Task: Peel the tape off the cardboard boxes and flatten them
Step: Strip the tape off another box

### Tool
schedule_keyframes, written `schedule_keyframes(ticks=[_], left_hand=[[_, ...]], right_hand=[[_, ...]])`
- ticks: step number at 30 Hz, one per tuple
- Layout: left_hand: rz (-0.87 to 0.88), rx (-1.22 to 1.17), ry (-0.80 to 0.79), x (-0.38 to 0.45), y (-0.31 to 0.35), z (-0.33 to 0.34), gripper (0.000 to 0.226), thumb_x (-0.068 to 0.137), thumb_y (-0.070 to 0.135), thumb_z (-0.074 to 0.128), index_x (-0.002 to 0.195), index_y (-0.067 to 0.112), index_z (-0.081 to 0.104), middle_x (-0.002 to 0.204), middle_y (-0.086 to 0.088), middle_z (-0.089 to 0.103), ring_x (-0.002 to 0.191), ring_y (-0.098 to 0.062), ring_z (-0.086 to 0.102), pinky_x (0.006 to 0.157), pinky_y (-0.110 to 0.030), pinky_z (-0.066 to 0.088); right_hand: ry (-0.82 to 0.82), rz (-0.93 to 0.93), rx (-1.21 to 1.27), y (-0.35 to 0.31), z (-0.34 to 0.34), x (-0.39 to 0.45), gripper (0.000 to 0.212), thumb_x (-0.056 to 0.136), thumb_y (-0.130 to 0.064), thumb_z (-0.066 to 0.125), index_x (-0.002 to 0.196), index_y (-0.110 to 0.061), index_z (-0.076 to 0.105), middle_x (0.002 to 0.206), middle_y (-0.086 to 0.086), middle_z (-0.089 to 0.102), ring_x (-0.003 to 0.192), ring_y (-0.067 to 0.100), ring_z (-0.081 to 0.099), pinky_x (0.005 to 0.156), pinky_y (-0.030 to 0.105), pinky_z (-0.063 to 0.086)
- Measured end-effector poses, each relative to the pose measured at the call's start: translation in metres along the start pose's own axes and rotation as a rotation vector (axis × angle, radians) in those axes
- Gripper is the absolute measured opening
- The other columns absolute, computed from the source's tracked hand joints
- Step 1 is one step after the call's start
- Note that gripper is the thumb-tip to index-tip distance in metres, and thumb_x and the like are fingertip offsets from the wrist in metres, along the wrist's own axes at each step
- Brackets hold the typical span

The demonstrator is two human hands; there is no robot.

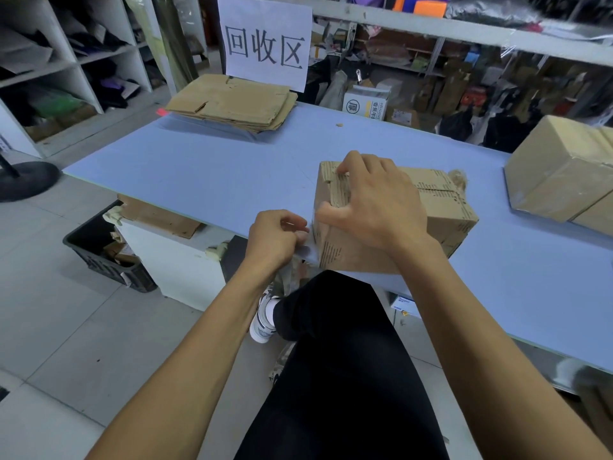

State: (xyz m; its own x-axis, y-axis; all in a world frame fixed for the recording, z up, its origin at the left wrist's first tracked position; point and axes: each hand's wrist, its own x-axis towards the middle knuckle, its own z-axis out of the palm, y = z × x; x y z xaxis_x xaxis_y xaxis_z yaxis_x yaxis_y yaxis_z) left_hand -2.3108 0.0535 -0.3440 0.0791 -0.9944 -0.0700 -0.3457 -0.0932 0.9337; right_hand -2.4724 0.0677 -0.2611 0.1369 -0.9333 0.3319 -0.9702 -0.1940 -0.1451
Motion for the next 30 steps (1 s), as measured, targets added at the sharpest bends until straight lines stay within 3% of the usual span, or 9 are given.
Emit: schedule_keyframes(ticks=[5,9,18,30], left_hand=[[-0.086,-0.075,0.052,0.001,0.003,-0.003,0.024,0.073,-0.002,0.080,0.068,0.021,0.073,0.077,-0.008,0.075,0.078,-0.027,0.074,0.084,-0.047,0.061],[-0.071,-0.037,0.105,-0.007,0.009,-0.003,0.024,0.073,-0.001,0.079,0.066,0.021,0.072,0.067,-0.004,0.073,0.065,-0.022,0.073,0.077,-0.045,0.063],[-0.056,-0.010,0.168,-0.019,0.019,0.000,0.020,0.072,0.002,0.077,0.069,0.021,0.074,0.062,0.003,0.072,0.062,-0.014,0.072,0.076,-0.041,0.062],[-0.013,-0.032,0.199,-0.028,0.015,-0.005,0.038,0.070,-0.012,0.056,0.058,0.021,0.069,0.059,0.000,0.071,0.065,-0.019,0.074,0.078,-0.045,0.062]], right_hand=[[0.028,-0.015,-0.011,0.000,0.003,-0.003,0.056,0.074,-0.059,0.050,0.115,-0.021,0.050,0.114,-0.001,0.058,0.109,0.024,0.051,0.087,0.034,0.034],[0.038,-0.015,-0.012,-0.001,0.004,-0.003,0.052,0.076,-0.056,0.055,0.115,-0.021,0.050,0.114,-0.001,0.058,0.109,0.023,0.051,0.085,0.031,0.031],[0.055,-0.014,-0.070,-0.003,0.008,-0.001,0.057,0.074,-0.060,0.049,0.115,-0.020,0.050,0.112,0.001,0.058,0.107,0.025,0.052,0.085,0.036,0.038],[0.052,-0.024,-0.058,-0.006,0.007,-0.003,0.054,0.074,-0.058,0.051,0.115,-0.021,0.051,0.110,0.000,0.058,0.105,0.025,0.052,0.086,0.035,0.037]])
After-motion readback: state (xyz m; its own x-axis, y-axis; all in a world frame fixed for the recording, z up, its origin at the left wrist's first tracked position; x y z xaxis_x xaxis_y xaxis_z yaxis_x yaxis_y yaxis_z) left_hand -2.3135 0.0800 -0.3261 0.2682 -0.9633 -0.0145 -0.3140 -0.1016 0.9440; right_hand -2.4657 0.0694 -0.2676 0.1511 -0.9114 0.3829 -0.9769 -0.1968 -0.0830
